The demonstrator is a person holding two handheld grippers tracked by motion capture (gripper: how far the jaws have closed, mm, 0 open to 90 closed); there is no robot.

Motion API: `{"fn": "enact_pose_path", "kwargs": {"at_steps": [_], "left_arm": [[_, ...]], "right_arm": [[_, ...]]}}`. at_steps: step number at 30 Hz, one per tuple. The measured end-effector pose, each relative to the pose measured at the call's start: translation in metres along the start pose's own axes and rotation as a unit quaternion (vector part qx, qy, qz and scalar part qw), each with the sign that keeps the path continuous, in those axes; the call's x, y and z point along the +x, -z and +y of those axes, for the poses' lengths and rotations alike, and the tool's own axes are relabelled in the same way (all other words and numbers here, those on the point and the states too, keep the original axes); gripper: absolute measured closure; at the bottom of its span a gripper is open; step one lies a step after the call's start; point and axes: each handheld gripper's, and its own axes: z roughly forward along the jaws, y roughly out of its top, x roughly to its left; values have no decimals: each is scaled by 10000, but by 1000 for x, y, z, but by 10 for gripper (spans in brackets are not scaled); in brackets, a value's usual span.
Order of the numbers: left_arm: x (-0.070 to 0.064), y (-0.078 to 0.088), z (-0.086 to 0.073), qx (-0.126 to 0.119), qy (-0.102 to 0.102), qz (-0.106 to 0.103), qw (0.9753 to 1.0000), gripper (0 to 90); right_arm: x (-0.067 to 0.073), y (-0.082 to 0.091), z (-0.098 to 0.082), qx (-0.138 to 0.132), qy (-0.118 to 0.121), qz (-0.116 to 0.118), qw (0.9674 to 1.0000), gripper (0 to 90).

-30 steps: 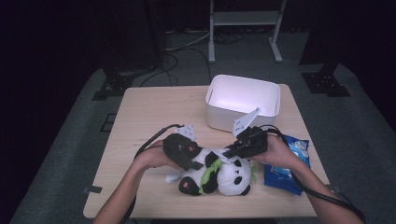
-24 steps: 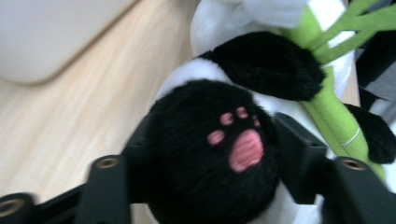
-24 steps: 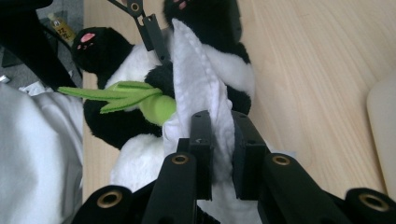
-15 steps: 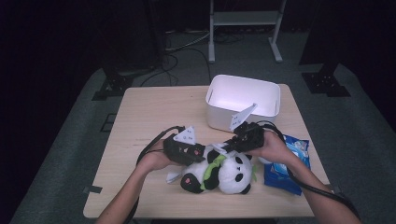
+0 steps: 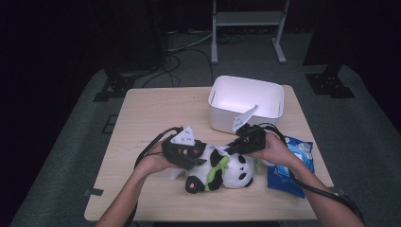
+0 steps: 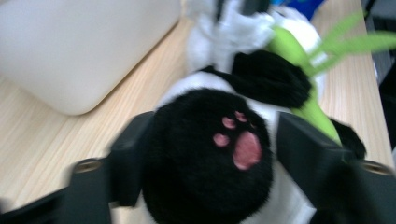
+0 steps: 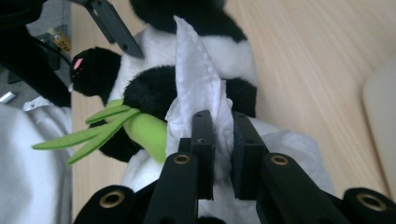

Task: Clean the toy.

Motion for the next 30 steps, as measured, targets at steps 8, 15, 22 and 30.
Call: {"fn": "enact_pose_path", "kwargs": {"at_steps": [8, 15, 22, 30], "left_arm": [[2, -15, -12, 262, 550, -629, 9962, 123], [-6, -9, -14, 214, 112, -660, 9975, 264], [-13, -5, -17, 114, -189, -636, 9977, 295], [-17, -2, -24, -33, -225, -579, 9981, 306]], "right_arm": [[17, 1, 0, 257, 238, 148, 9993, 810], [32, 5, 20, 190, 607, 125, 9979, 809], [45, -18, 45, 37, 936, 62, 9956, 810], [37, -3, 29, 418, 881, -109, 9952, 811]]}}
